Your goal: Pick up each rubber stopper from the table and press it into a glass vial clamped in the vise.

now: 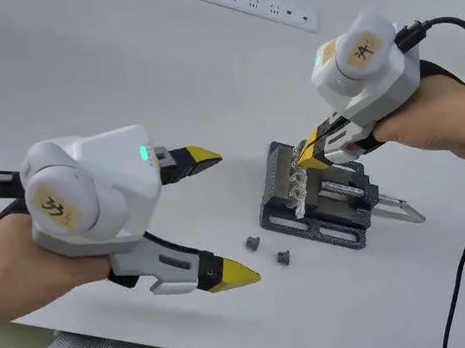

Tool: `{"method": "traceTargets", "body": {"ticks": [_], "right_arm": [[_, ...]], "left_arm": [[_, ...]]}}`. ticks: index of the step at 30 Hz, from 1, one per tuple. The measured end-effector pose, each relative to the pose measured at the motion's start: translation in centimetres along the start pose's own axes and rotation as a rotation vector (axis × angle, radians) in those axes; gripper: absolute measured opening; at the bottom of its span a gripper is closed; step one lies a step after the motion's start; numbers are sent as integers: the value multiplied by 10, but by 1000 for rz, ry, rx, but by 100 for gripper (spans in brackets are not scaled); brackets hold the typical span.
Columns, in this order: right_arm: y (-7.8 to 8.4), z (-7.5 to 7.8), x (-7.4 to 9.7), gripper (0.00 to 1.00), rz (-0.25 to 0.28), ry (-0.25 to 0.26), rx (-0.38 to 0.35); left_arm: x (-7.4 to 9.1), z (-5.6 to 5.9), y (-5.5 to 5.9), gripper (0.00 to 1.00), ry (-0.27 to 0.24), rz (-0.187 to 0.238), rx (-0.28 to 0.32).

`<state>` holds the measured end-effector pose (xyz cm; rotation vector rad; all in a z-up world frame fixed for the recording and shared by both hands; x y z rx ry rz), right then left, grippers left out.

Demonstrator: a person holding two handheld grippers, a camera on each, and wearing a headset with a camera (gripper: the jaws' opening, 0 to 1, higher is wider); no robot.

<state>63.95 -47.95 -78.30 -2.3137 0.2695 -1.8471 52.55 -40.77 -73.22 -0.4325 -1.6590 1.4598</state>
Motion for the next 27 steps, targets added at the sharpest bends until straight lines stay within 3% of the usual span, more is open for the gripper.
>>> {"method": "traceTargets", "body": {"ticks": [4, 7, 14, 27], "right_arm": [[1, 2, 1, 0, 9, -5, -17], [3, 4, 2, 0, 58, -13, -65], [7, -1, 6, 0, 90, 22, -57], [18, -16, 35, 0, 225, 66, -97]], "left_arm": [[0, 2, -1, 80, 5, -5, -10], [1, 5, -3, 81, 10, -6, -18], [4, 4, -6, 81, 0, -14, -26], [9, 7, -14, 81, -17, -23, -37]]}}
Point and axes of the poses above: the centre of the closed fingertips' face, and the gripper's own axes: x roughly backward along the fingers, z roughly to its right, y roughly out of its underside, the point moved 2 cm from there along x, roughly backward along the fingers, and after that the axes turned 10 degrees about -y, right-handed, at the moved point
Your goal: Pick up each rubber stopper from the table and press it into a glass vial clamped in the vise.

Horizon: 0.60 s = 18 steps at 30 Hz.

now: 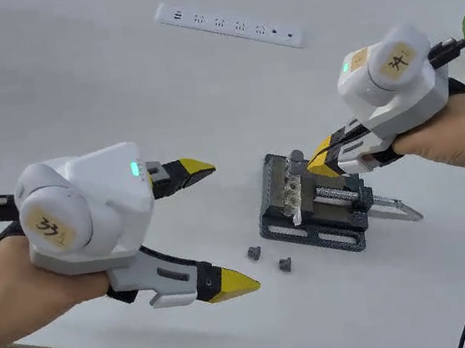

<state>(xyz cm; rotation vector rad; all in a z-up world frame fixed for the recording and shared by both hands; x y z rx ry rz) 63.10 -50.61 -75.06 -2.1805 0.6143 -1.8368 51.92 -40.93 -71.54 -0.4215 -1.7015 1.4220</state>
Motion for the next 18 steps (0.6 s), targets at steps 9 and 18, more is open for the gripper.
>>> {"method": "traceTargets", "body": {"ticks": [9, 18], "right_arm": [[4, -17, 26, 6, 158, 19, -41], [14, -43, 38, 13, 303, -4, -102]], "left_arm": [[4, 4, -8, 80, -14, -2, 3], [7, 9, -11, 80, -18, -24, -15]]}}
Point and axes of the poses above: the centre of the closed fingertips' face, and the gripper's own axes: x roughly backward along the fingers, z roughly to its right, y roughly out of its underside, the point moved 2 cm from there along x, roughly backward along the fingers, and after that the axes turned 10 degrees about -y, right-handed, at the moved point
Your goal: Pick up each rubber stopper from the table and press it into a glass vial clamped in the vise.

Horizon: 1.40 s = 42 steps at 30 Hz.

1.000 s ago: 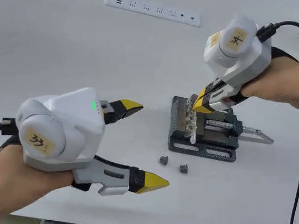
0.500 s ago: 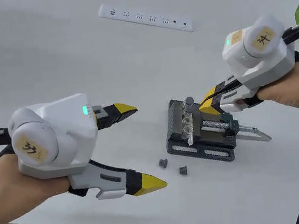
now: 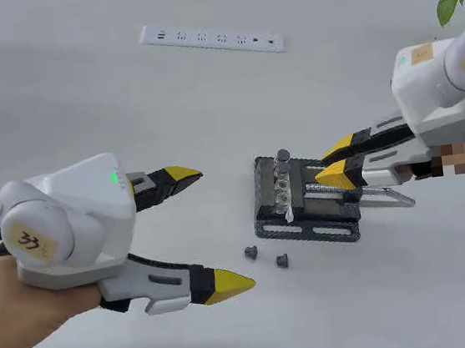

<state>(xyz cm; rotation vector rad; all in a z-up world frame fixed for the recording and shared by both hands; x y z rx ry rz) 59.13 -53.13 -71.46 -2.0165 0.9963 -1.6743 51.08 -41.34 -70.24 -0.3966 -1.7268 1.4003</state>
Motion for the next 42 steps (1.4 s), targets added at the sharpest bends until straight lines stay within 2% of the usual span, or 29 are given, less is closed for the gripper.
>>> {"method": "traceTargets", "body": {"ticks": [5, 12, 15, 23, 33, 37, 42], "right_arm": [[9, -9, 5, 17, 37, 5, -11], [22, -21, 9, 22, 115, 13, -26], [27, -29, 7, 24, 160, 9, -23], [41, -44, -4, 28, 226, -20, -22], [61, -55, -30, 28, 234, -56, -6], [66, -55, -44, 26, 215, -63, 14], [67, -53, -58, 23, 218, -72, 25]], "left_arm": [[1, 3, 1, 81, -2, -6, 8], [3, 6, 4, 81, -1, -23, 8], [4, 7, 5, 81, -2, -33, 4], [6, 10, 7, 81, -3, -49, 6], [7, 13, 11, 81, 0, -63, 8], [8, 14, 11, 81, 0, -62, 9], [8, 15, 14, 80, 2, -71, 10]]}}
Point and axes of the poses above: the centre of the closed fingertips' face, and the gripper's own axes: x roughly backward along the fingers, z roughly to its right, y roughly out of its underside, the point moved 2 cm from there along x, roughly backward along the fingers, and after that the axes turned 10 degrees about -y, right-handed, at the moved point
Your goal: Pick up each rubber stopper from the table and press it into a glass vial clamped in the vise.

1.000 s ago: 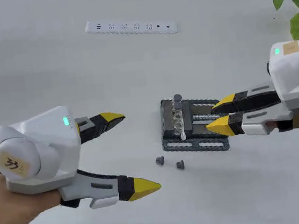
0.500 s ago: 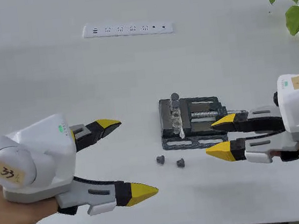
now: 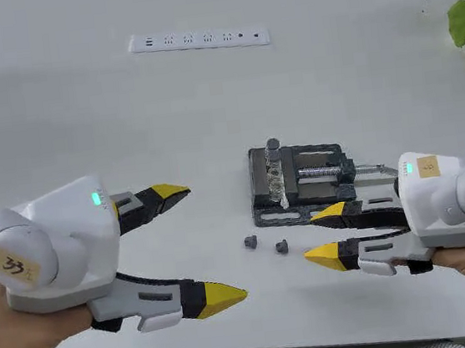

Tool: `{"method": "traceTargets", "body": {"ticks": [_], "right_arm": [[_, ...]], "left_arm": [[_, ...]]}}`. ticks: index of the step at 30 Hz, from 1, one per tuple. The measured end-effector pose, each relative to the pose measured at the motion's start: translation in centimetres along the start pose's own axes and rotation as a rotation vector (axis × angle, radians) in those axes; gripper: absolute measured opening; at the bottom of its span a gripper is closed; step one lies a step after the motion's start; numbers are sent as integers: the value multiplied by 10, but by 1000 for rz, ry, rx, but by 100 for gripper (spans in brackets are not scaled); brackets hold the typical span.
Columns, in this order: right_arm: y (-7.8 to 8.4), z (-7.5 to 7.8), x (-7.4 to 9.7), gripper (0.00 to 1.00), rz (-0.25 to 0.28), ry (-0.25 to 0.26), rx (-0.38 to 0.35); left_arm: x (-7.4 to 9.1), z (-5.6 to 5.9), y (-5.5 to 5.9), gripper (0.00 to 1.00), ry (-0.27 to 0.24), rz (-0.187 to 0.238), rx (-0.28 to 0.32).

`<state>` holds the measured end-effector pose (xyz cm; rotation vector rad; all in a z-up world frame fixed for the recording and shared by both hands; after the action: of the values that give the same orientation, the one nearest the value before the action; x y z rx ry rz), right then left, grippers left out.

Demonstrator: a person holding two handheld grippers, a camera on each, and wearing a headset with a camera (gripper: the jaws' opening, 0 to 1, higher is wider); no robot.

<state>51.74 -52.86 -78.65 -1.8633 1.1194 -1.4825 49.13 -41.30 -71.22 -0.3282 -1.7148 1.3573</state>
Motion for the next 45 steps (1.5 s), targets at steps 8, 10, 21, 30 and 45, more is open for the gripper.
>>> {"method": "traceTargets", "body": {"ticks": [8, 10, 21, 30, 45], "right_arm": [[9, 9, -17, 21, -34, -14, 9], [12, 10, -20, 21, -45, -19, 14], [23, 21, -33, 17, -132, -49, 100], [25, 23, -40, 12, -168, -81, 146], [27, 23, -43, 8, -183, -94, 153]], "left_arm": [[-1, 1, 1, 80, 1, -2, 6], [-1, 1, 1, 80, 2, -3, 8], [-3, 0, 3, 79, 1, -8, 18], [-2, -3, 3, 79, -2, -12, 22], [-6, -2, 1, 78, 6, -9, 23]]}}
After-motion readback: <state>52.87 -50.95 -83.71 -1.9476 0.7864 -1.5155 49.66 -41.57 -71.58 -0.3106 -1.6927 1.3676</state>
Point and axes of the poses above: the centre of the closed fingertips' face, and the gripper's own axes: x roughly backward along the fingers, z roughly to its right, y roughly out of its underside, the point moved 2 cm from there along x, roughly backward along the fingers, and after that the axes turned 10 degrees about -y, right-handed, at the moved point
